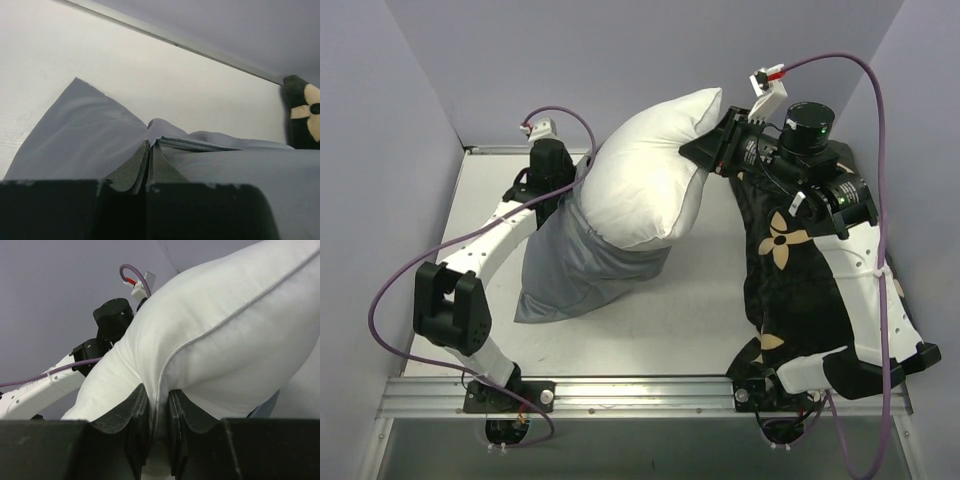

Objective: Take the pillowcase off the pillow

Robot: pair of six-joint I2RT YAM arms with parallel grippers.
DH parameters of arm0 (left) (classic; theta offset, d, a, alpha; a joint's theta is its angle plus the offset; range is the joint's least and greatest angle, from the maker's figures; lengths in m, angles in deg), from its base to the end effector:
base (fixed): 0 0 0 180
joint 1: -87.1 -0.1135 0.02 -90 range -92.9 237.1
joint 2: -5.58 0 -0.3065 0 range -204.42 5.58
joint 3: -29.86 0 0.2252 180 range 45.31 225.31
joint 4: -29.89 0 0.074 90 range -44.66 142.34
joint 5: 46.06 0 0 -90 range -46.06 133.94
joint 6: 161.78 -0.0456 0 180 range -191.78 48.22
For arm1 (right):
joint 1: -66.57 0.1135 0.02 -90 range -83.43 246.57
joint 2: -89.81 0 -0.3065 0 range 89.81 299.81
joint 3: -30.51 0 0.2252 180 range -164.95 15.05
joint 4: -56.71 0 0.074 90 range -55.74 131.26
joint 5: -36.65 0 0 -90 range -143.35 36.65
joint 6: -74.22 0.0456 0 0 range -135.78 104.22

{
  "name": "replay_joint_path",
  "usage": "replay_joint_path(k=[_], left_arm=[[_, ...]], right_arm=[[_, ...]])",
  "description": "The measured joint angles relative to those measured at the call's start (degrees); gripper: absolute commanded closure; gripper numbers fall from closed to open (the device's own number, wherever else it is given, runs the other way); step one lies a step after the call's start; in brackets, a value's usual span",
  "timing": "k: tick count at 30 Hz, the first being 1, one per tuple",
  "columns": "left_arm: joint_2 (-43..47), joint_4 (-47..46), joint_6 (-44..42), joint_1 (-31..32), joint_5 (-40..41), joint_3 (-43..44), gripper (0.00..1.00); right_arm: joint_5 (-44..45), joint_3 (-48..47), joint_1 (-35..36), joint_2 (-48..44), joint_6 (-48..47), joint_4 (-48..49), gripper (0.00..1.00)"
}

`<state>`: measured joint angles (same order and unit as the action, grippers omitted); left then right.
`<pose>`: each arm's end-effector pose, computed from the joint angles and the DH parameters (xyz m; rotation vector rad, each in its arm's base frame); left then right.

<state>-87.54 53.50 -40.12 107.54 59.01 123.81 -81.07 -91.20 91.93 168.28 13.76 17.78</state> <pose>0.3515 -0.1183 0.3771 -0.3634 1.9355 -0.3395 0.2049 0.1206 0.5767 -0.3575 1.5725 1.1158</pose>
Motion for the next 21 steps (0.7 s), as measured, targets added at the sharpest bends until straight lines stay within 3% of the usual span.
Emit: replay_joint_path(k=[5,7,8,10,11,15,21], left_arm=[[-3.0,0.0,1.6,-1.8,-1.0,-0.2,0.98],[-3.2,0.2,1.2,-1.8,-2.2,0.2,0.70],[-3.0,0.2,0.5,-1.9,-2.7,0.3,0.44],[-2.1,0.4,-0.7,-1.9,-3.0,0.3,0.30],[-1.6,1.0,-1.1,-1.9,-3.0,0.2,0.05],[4.6,3.2,-2.5,-1.7,-3.6,-1.2,0.03],[25.8,4.5,-3.6,1.0,-3.6,-6.9,0.03]], right_arm=[[1.4,0.0,-0.7,0.0,0.0,-0.1,1.00],[2.3,0.0,-0.7,0.0,0.0,-0.4,1.00],[2.9,0.0,-0.7,-0.1,0.0,-0.5,1.00],[4.9,0.0,-0.7,-0.2,0.0,-0.7,1.00],[6.1,-0.1,-0.7,-0.3,-0.1,-0.8,1.00],[11.5,-0.7,-0.6,-0.4,-0.8,-1.2,1.00],[19.6,-2.8,-0.6,0.4,-1.3,-2.6,1.00]])
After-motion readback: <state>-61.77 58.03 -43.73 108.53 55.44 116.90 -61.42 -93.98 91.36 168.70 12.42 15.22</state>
